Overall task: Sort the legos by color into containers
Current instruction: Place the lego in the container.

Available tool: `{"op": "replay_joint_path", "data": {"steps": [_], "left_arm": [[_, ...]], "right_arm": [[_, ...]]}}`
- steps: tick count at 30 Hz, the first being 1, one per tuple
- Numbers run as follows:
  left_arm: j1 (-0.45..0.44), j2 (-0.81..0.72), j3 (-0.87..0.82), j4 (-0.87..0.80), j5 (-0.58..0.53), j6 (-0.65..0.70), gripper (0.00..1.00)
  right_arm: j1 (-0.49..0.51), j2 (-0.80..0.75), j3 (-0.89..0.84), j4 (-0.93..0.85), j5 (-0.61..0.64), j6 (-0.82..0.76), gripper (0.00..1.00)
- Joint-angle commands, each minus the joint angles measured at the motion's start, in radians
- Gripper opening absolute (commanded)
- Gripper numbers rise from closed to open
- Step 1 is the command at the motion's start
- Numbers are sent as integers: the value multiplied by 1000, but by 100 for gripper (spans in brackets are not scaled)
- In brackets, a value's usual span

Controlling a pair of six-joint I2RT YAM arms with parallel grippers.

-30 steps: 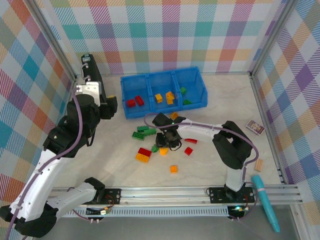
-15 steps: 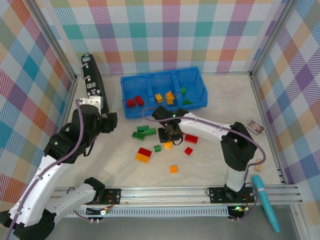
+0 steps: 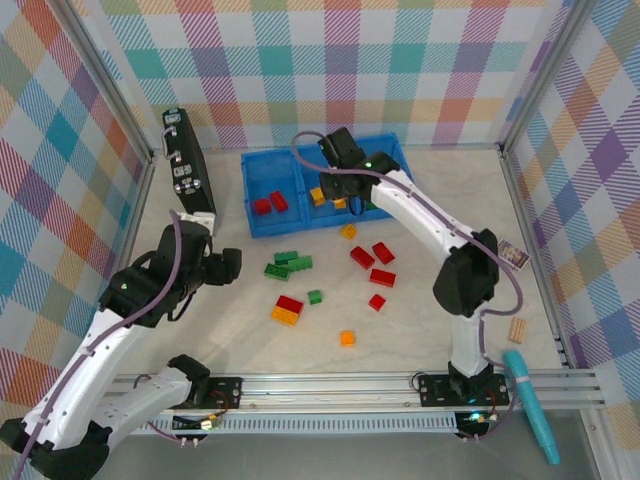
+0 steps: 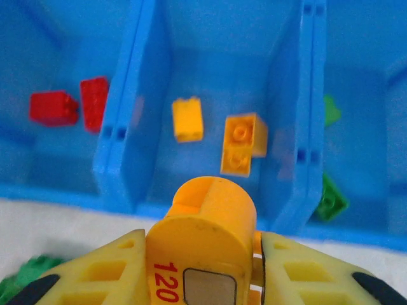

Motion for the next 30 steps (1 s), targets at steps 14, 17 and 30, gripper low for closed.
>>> {"op": "replay_joint_path", "data": {"steps": [14, 17, 30], "left_arm": [[8, 134, 95, 35, 182, 164, 80], [8, 138, 106, 33, 186, 180, 80], [8, 115, 169, -5, 171, 217, 84]], "right_arm": [[-38, 302, 248, 81, 40, -142, 42], [-40, 323, 257, 57, 36, -130, 45], [-40, 229, 235, -39, -22, -63, 62]]}}
